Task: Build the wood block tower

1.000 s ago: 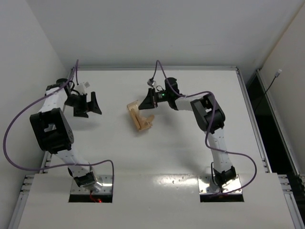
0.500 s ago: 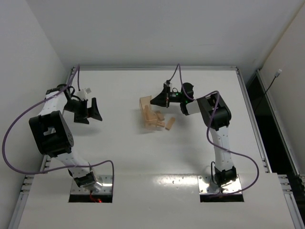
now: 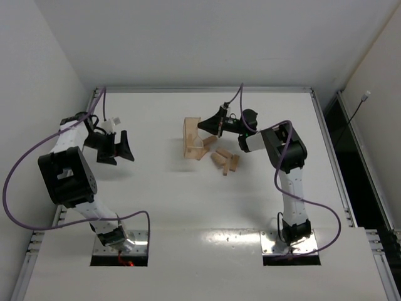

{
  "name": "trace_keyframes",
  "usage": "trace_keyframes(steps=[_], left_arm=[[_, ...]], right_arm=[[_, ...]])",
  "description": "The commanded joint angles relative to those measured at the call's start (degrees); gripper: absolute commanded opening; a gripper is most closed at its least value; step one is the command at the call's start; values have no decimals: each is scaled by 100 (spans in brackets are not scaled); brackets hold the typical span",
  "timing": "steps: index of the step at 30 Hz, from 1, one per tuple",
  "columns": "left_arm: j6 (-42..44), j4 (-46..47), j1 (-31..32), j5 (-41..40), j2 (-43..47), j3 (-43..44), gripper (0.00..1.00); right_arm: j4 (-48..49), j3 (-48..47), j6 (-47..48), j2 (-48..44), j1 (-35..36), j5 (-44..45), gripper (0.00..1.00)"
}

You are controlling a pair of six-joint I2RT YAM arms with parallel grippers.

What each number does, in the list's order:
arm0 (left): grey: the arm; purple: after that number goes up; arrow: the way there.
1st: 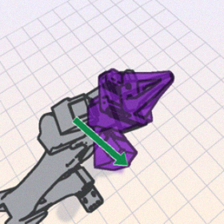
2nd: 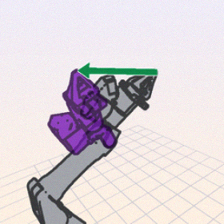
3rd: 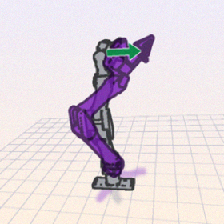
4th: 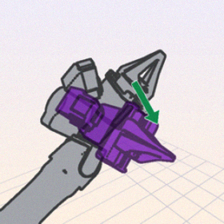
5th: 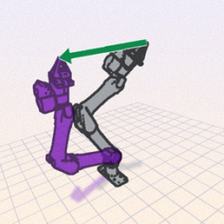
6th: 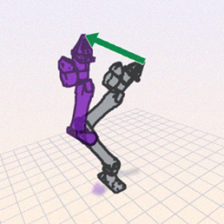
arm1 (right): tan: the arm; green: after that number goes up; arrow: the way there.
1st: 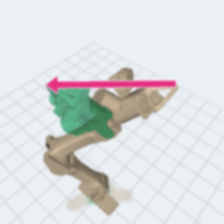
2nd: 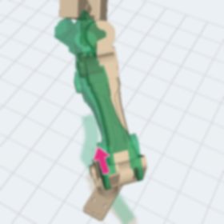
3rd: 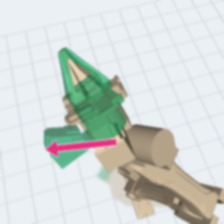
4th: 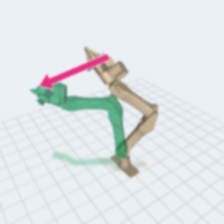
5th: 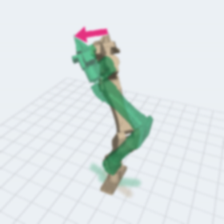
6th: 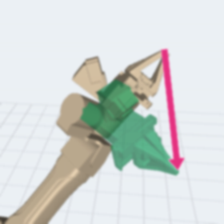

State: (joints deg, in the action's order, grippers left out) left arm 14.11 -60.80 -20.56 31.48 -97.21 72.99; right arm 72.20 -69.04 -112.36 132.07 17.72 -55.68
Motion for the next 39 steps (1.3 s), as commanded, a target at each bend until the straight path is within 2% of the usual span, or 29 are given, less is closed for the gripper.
trace_keyframes(steps=[1, 11, 21, 24, 27, 30, 33, 34, 36, 38, 39], left_arm=[[136, -73, -54, 16, 229, -92, 100], [197, -73, -54, -231, 229, -145, 100], [198, -126, -54, -398, 229, -145, 100], [198, -126, -54, -450, 229, -145, 100], [198, -126, -54, -450, 176, -145, 100], [198, -126, -54, -450, 176, -145, 100], [198, -126, -54, -318, 176, -145, 100], [198, -126, -54, -249, 176, -145, 100], [198, -65, -54, -187, 307, -206, 100], [198, 15, -54, -38, 430, -372, 100], [198, 85, -54, -37, 492, -373, 100]], right_arm=[[1550, 48, -885, -120, 13, 478, 0], [2790, -101, -2018, 275, 355, 1665, 0], [3124, -725, -2405, 337, 583, 2464, 0], [3124, -1067, -2405, 415, 689, 2536, 0], [3124, -990, -2405, 486, 689, 2536, 0], [3124, -796, -2275, 486, 689, 2361, 0], [3124, -796, -1809, 381, 549, 1878, 0], [3124, -848, -1468, 381, 549, 1433, 0], [2608, -971, -940, 4, 444, 617, 0], [2047, -1094, 87, -312, 443, 60, 0], [1208, -1095, 500, -670, 443, -352, 0]])
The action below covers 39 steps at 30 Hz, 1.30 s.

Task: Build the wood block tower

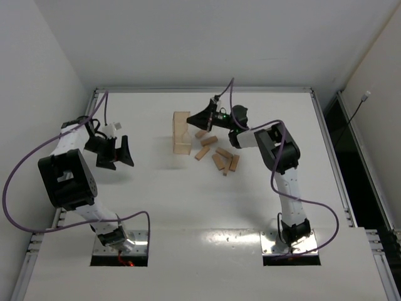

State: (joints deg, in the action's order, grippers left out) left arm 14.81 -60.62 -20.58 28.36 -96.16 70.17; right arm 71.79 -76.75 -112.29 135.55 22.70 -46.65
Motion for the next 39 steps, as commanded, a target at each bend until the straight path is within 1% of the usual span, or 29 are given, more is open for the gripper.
trace_keyframes(steps=[1, 2, 3, 4, 5, 6, 7, 8, 9, 10, 11, 13, 14, 16, 17, 18, 19, 22, 23, 26, 28, 29, 31, 32, 33, 34, 35, 37, 39], left_arm=[[128, 68, -52, 371, 448, -91, 100], [128, 120, -52, 450, 449, -152, 100], [128, 121, -52, 451, 519, -153, 100], [128, 173, -52, 538, 519, -214, 100], [128, 295, -52, 591, 598, -214, 100], [67, 409, -52, 592, 651, -293, 100], [-64, 541, -52, 531, 703, -294, 100], [-66, 682, 1, 469, 704, -294, 100], [-118, 779, 53, 382, 704, -294, 100], [-188, 875, 115, 329, 704, -294, 100], [-293, 1094, 194, 328, 756, -294, 100], [-513, 1376, 264, 267, 809, -294, 100], [-679, 1604, 265, 180, 809, -294, 100], [-838, 1807, 466, -66, 809, -136, 100], [-918, 1921, 563, -180, 809, -135, 100], [-918, 1975, 668, -356, 809, -31, 100], [-918, 2071, 913, -488, 809, 31, 100], [-1023, 2431, 1257, -884, 809, 102, 100], [-1119, 2537, 1484, -989, 809, 102, 100], [-1330, 2827, 1837, -1262, 809, 155, 100], [-1436, 2994, 1961, -1420, 730, 277, 100], [-1541, 3047, 2092, -1525, 669, 278, 100], [-1638, 3222, 2207, -1788, 598, 339, 100], [-1700, 3275, 2329, -1912, 520, 426, 100], [-1770, 3276, 2330, -1991, 519, 427, 100], [-1771, 3345, 2409, -2062, 371, 523, 100], [-1832, 3346, 2409, -2062, 370, 628, 100], [-1832, 3398, 2558, -2010, 300, 734, 100], [-1832, 3399, 2628, -2010, 247, 857, 100]], right_arm=[[580, -323, 1690, -1221, -55, -1441, 0], [-314, -323, 2511, -1432, -55, -1678, 0], [-2760, -427, 4659, -1852, -55, -1680, 0], [-4359, -594, 6012, -2013, -3, -1532, 0], [-5872, -1274, 7218, -2093, -2, -1270, 0], [-8428, -1733, 8335, -2094, 67, -449, 0], [-9358, -2538, 9756, -1928, 216, 124, 0], [-9950, -2773, 10057, -1866, 278, 1131, 0], [-10409, -2862, 10217, -1865, 279, 1515, 0], [-10483, -2724, 10340, -1865, 279, 1936, 0], [-10484, -2583, 10568, -2117, 279, 2863, 0], [-10554, -2189, 10727, -2321, 279, 3677, 0], [-10554, -2021, 10728, -2427, 227, 4360, 0], [-10554, -1556, 10728, -2726, 87, 4909, 0], [-10554, -1449, 10667, -2796, 33, 5416, 0], [-10615, -1352, 10597, -2866, 33, 5621, 0], [-10615, -1212, 10596, -3006, -63, 5867, 0], [-10668, -1158, 10596, -3060, -239, 6403, 0], [-10668, -1219, 10596, -3060, -370, 6536, 0], [-10668, -1543, 10491, -2877, -712, 7099, 0], [-10668, -1737, 10491, -2745, -907, 7328, 0], [-10720, -1956, 10491, -2666, -1099, 7328, 0], [-10782, -2211, 10491, -2341, -1267, 7451, 0], [-10922, -2517, 10491, -2201, -1407, 7451, 0], [-10923, -2659, 10491, -2060, -1478, 7504, 0], [-11001, -2817, 10430, -1763, -1540, 7504, 0], [-11063, -3124, 10429, -1612, -1601, 7574, 0], [-11159, -3441, 10360, -1295, -1812, 7575, 0], [-11291, -3881, 10237, -856, -2066, 7339, 0]])
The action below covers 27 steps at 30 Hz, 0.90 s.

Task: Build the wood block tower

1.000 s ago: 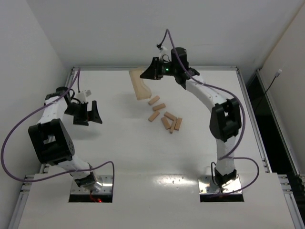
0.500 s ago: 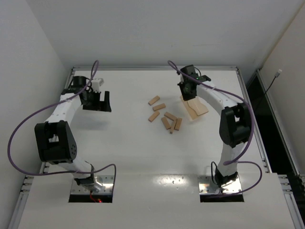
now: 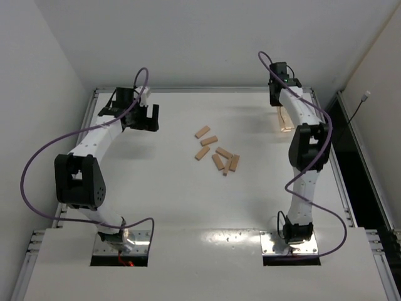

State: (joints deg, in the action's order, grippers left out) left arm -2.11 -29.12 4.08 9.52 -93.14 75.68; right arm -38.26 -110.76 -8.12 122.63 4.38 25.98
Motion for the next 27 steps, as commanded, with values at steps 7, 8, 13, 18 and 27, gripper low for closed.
trace_keyframes(steps=[7, 8, 13, 18, 27], left_arm=[[-70, 311, 216, 6, -108, 360, 100], [-70, 311, 216, 76, -108, 360, 100], [-123, 311, 216, 147, -160, 360, 100], [-123, 311, 216, 147, -432, 360, 100], [-377, 408, 445, -90, -459, 430, 100]], right_arm=[[-560, -1677, -182, 1588, -719, -594, 0], [-455, -1738, -120, 1658, -772, -646, 0], [-305, -2089, 100, 2045, -886, -822, 0], [-191, -2239, 319, 2186, -939, -1006, 0], [125, -1478, 452, 977, -870, -1367, 66]])
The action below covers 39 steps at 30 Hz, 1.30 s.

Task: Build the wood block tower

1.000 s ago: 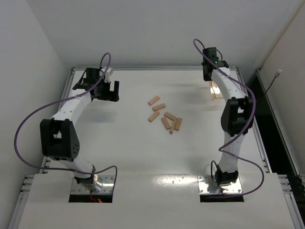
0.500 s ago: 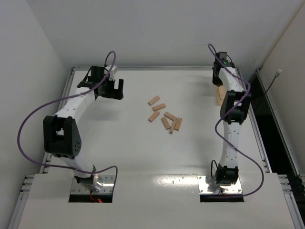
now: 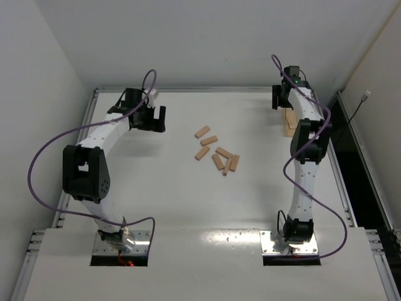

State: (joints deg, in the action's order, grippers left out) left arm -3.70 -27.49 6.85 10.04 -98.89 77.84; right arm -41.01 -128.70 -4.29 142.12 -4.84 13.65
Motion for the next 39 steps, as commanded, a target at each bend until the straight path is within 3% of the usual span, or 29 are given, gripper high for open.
trace_keyframes(steps=[1, 6, 11, 16, 21, 26, 27, 28, 30, 39], left_arm=[[-288, 244, 254, -204, 116, 283, 100], [-255, -107, 729, -11, 54, 609, 100], [212, 33, 1651, -676, -164, 661, 100], [327, -238, 2232, -1110, -1200, 1495, 86], [327, -301, 2303, -1048, -2107, 2365, 77], [397, -485, 2373, -1057, -3028, 3095, 76], [397, -564, 2373, -1057, -3135, 3271, 78], [458, -565, 2373, -1057, -3206, 3324, 90], [529, -565, 2373, -804, -3346, 3386, 100], [1038, -1310, 2373, 725, -3856, 4115, 100]], right_arm=[[540, 563, 130, -1202, 106, -282, 66], [1095, 2321, 411, -2870, 589, -652, 66], [1096, 3883, 640, -4005, 1221, -539, 66], [1386, 5203, 685, -4982, 1705, 58, 66], [1447, 5821, 429, -5713, 1706, -11, 70], [1447, 6156, 341, -6064, 1600, 181, 74], [1447, 6225, 342, -6065, 1600, 182, 74], [1369, 6226, 429, -6117, 1548, 8, 74], [1368, 6296, 491, -6187, 1548, -55, 74], [1246, 6534, 544, -6302, 1390, -759, 70]])
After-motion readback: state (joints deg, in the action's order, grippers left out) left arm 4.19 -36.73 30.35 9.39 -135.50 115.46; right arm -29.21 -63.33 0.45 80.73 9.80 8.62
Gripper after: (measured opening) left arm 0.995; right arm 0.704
